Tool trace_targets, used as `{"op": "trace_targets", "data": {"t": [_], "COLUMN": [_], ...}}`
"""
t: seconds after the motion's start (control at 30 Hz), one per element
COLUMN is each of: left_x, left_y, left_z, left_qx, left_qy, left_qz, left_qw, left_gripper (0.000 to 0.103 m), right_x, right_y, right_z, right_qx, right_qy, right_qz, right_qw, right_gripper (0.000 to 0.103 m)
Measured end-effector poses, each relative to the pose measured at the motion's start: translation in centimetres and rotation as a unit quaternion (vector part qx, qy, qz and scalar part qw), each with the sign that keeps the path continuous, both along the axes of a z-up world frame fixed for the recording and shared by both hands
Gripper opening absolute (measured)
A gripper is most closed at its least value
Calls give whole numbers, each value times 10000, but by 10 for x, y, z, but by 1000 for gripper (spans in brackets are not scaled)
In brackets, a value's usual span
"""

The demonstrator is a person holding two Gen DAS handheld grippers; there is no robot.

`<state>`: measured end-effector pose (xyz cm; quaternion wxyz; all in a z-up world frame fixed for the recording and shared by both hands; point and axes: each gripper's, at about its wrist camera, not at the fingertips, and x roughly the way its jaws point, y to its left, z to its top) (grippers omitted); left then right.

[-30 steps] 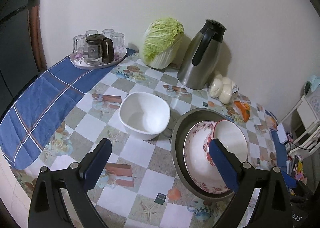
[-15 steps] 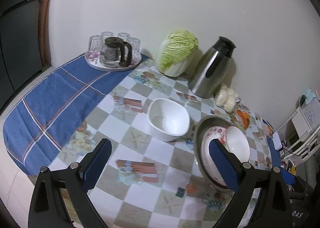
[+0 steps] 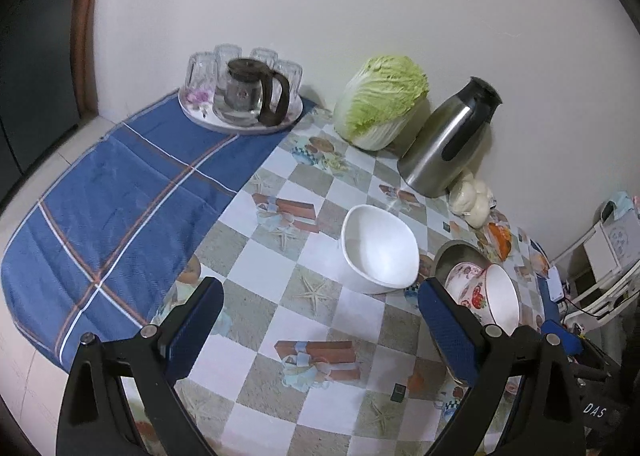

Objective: Organize plates and bowls
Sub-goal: 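Move both tools toward the white square bowl beside the tray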

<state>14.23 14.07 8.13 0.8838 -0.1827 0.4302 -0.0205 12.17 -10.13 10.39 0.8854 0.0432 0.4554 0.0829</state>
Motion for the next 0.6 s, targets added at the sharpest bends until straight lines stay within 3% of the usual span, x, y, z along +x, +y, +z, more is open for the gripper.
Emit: {"op": "trace_targets", "data": {"t": [0.17,0.6], "left_x": [26,93], "left_y": [10,-4], "left_z": [-10,-36], "left_qx": [-133,-26], "left_qy": [239,630], "left_qz": [-71,-367], "left_qw": [9996,9973], "left_gripper": [98,98], "right_x": [24,94], "right_y": [11,24], "right_z": [-1,-23], "right_qx": [-72,-76], "right_qy": [54,333], "right_qz": [10,28], "right_qw": [10000,9994], "right_gripper": [103,103]}}
